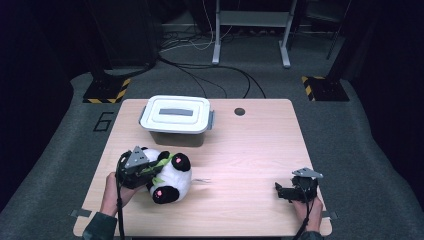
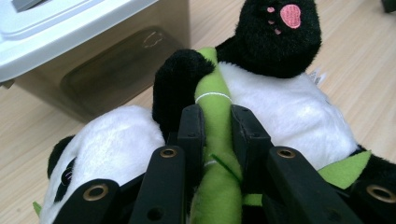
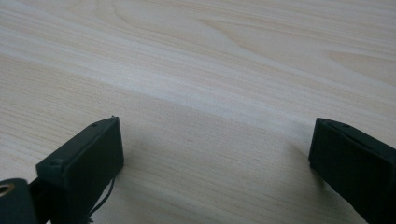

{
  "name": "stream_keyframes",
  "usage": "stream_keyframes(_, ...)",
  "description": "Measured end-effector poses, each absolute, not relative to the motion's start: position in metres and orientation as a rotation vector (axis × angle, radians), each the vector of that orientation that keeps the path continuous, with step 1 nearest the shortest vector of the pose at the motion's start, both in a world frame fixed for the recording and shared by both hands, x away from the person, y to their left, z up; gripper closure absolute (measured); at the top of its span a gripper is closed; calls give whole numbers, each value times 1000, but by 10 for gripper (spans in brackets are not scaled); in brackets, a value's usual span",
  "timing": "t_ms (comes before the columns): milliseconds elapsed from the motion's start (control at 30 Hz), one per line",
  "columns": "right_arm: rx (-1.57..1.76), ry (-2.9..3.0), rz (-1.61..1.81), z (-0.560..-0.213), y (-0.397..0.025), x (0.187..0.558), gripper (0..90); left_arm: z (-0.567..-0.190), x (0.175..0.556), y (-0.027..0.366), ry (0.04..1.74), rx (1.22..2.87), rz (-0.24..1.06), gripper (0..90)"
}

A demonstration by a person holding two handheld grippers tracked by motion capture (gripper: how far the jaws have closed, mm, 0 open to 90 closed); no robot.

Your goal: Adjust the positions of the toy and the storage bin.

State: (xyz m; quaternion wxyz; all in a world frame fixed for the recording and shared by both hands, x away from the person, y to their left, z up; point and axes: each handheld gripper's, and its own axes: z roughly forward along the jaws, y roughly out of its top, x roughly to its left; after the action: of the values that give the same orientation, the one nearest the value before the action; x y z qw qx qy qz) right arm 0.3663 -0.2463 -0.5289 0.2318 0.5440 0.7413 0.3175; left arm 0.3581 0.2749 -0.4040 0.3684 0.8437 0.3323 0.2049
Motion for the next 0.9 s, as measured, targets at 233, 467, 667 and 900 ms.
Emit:
stream_keyframes(233,1492,2043,876,-529,-247,367,28,-444,371,278,984,2070,427,724)
stream_keyframes(467,1492,2042,877,-529,-246,367,30,-431,364,277,1007,2055,486,381)
stream_keyframes(667,1492,2042,875,-529,-246,366,30,-421,354,281,1029,1993,502,195)
stream_keyframes(900,1489,2046,876,-529,-246,366,29,-416,337,297,1057,1934,531,123)
